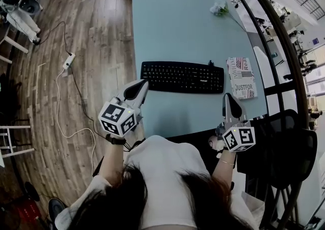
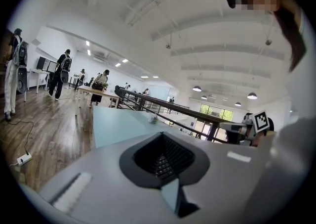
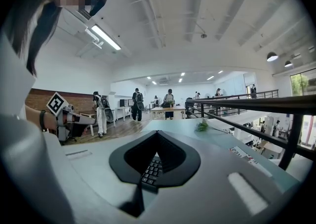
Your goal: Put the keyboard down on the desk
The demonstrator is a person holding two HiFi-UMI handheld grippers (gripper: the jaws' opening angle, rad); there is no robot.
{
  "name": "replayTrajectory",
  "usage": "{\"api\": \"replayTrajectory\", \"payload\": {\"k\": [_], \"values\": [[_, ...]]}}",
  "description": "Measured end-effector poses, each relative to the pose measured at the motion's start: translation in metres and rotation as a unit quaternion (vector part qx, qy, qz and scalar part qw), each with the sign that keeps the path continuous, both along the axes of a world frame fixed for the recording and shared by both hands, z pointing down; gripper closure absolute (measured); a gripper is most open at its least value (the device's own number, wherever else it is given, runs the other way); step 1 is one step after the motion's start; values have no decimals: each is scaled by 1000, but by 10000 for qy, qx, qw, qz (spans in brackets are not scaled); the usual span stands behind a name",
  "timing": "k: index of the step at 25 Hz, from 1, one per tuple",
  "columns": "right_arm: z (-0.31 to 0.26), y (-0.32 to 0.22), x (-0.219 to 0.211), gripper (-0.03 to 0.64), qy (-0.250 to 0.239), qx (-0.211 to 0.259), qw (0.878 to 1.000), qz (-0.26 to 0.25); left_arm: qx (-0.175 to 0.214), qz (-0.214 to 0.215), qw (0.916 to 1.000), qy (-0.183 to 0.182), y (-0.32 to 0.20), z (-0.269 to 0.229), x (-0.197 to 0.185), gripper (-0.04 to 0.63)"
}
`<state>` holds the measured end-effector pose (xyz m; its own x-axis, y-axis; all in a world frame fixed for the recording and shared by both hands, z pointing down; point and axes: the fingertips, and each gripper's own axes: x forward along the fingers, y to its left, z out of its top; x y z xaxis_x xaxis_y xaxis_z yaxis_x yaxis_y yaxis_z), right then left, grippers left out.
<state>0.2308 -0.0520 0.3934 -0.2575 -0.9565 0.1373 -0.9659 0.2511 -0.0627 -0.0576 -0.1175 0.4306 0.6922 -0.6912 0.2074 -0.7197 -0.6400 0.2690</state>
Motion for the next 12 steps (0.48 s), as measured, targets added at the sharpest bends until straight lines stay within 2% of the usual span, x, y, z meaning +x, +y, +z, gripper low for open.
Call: {"api": "replayTrajectory", "payload": {"k": [12], "values": [[0, -4, 2, 615, -35, -11, 10000, -42, -19, -23, 10000, -41, -1, 1, 4, 538]]}}
